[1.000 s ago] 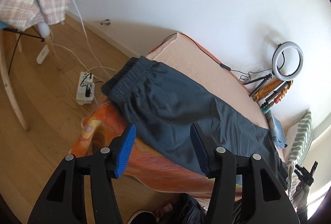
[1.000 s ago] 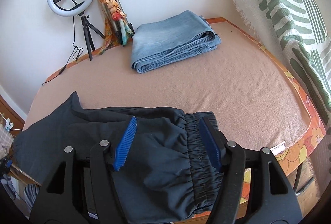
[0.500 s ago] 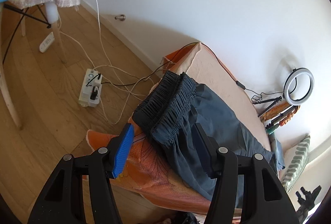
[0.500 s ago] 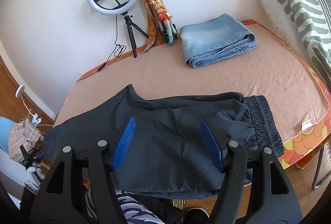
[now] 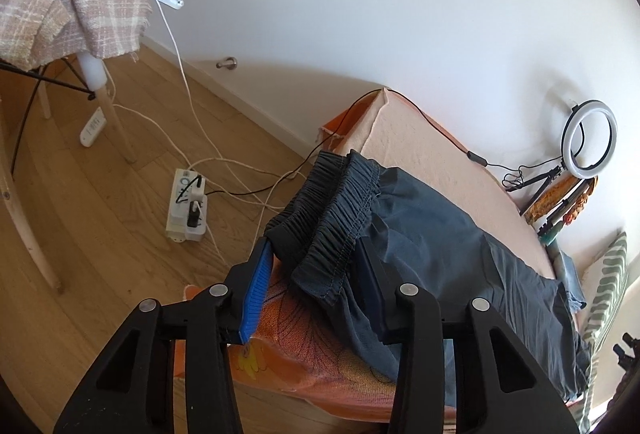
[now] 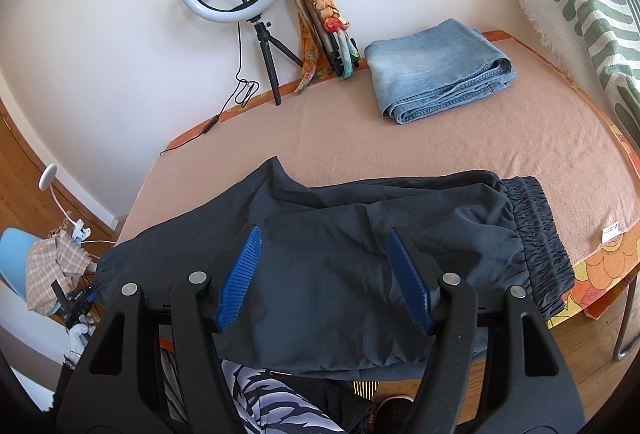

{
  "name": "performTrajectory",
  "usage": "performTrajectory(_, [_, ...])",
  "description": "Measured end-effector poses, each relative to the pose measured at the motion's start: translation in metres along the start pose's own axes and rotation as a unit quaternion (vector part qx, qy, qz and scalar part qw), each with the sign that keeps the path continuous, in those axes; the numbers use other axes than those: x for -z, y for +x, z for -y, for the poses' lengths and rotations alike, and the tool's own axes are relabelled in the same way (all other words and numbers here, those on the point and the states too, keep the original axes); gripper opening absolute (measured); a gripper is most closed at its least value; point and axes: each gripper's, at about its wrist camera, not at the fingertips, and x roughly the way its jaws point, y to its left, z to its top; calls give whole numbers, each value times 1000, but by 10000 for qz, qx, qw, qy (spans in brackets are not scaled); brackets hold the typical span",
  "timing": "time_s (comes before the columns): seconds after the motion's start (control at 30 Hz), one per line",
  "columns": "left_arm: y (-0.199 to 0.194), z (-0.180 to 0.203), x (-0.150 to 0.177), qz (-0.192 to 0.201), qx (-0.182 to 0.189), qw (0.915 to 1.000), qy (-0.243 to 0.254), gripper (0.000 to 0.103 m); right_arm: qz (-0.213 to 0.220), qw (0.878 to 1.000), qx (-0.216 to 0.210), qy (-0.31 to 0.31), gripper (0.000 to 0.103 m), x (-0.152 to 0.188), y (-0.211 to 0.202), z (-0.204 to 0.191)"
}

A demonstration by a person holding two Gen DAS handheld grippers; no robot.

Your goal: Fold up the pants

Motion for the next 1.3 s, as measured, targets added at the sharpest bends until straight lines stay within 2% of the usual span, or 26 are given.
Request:
performTrajectory(0.03, [-2, 2, -1, 63, -67, 9999, 82, 33, -26, 10000, -39, 31, 68, 0, 1, 0])
performTrajectory(0.1, [-4, 7, -3, 169, -202, 9993, 266, 20, -93, 9998, -127, 128, 68, 1, 5, 0])
performTrajectory(0.37, [-9, 25, -10, 375, -128, 9965, 734, 12, -323, 9989, -333, -70, 68, 7, 20, -23])
performTrajectory(0.5, [-18, 38, -9, 522, 156, 9956, 762, 11, -477, 9969, -567, -251, 68, 6, 31, -50])
performTrajectory(0.67, [-28, 71, -5, 617, 537, 9905, 1109, 10, -892, 9869, -1203, -608, 68, 5, 56, -107])
performTrajectory(0.77, [-29, 91, -1, 590, 856, 9873, 1199, 10, -1247, 9741, -1709, -793, 69, 5, 82, -156])
performTrajectory(0.83, [-27, 107, 6, 523, 1049, 9844, 1316, 10, -1511, 9614, -2125, -879, 71, 4, 105, -194])
performTrajectory(0.87, [-26, 116, 10, 466, 1134, 9824, 1409, 10, -1658, 9537, -2320, -955, 75, 6, 117, -214])
performTrajectory(0.93, [-22, 134, 21, 340, 1291, 9779, 1607, 10, -1950, 9401, -2613, -997, 76, 11, 145, -254])
performTrajectory(1.03, [-16, 158, 37, 231, 1474, 9706, 1887, 10, -2584, 9092, -3148, -869, 78, 25, 191, -306])
performTrajectory(1.1, [-13, 170, 45, 187, 1567, 9668, 2012, 10, -2939, 8966, -3240, -685, 78, 37, 223, -329])
performTrajectory(1.23, [-8, 189, 62, 38, 1820, 9587, 2187, 9, -3463, 8797, -3219, -506, 78, 61, 274, -354])
performTrajectory(1.3, [-6, 198, 71, -47, 1869, 9532, 2375, 7, -3580, 8779, -3157, -387, 78, 68, 289, -355])
